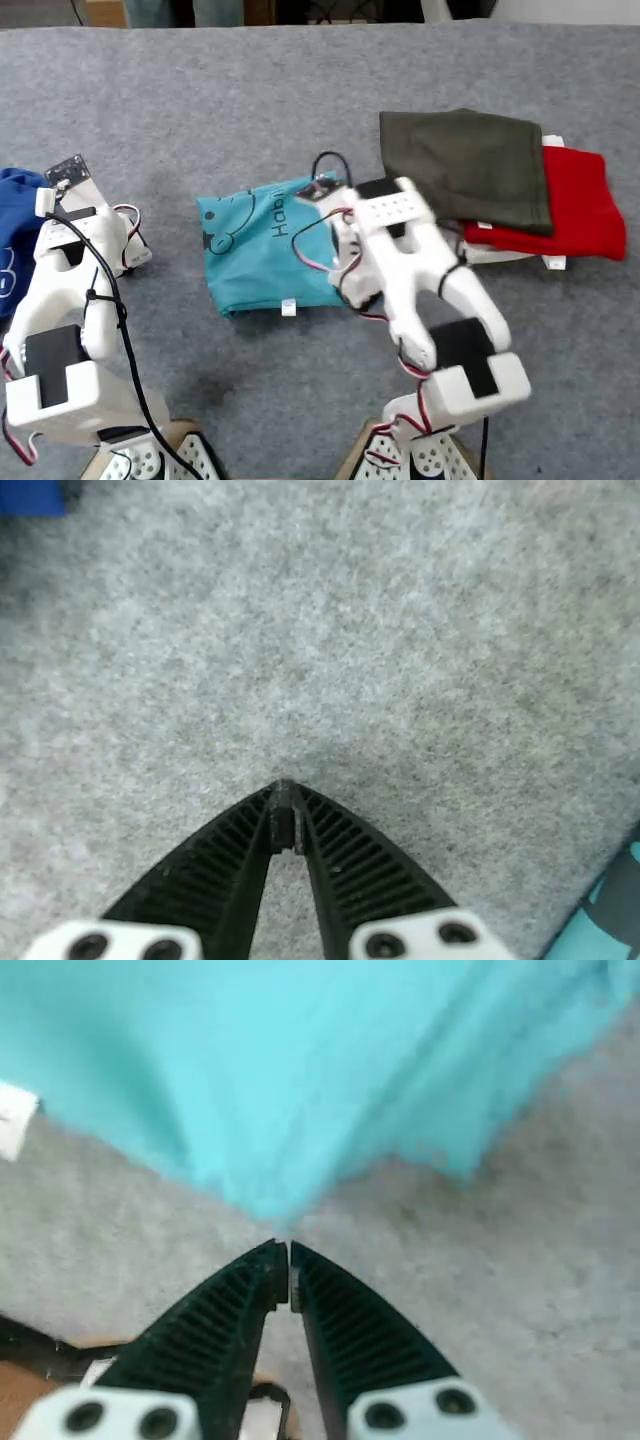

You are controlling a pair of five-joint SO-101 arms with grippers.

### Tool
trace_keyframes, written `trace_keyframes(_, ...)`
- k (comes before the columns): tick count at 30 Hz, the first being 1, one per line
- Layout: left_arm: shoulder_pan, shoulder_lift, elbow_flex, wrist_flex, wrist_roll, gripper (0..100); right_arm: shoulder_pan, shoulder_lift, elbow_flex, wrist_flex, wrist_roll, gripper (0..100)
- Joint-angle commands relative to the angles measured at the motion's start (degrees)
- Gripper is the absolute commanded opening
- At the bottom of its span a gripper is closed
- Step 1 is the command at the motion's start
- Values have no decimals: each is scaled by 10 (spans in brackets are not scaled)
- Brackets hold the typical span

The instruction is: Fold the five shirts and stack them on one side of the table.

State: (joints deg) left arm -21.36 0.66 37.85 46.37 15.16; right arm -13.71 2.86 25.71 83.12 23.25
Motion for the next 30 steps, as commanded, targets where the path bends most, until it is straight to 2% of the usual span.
trace_keyframes(1, 27, -24, -40, 4, -36, 29, 26, -64, -83, 64, 12, 15)
trace_keyframes(6, 101, -36, -186, 96, -50, 29, 24, -85, -190, 95, 8, 15)
trace_keyframes(11, 178, -9, -301, 99, -47, 29, -8, -42, -267, 24, 6, 15)
trace_keyframes(15, 221, 76, -342, 99, -50, 29, -18, 48, -333, -31, -41, 15)
trace_keyframes(21, 203, 252, -380, 11, -47, 29, -15, 236, -443, -72, -52, 15)
trace_keyframes(27, 193, 300, -448, 52, -47, 28, 25, 406, -618, -69, -52, 15)
trace_keyframes(30, 190, 300, -451, 55, -47, 28, 47, 460, -718, -30, -52, 15)
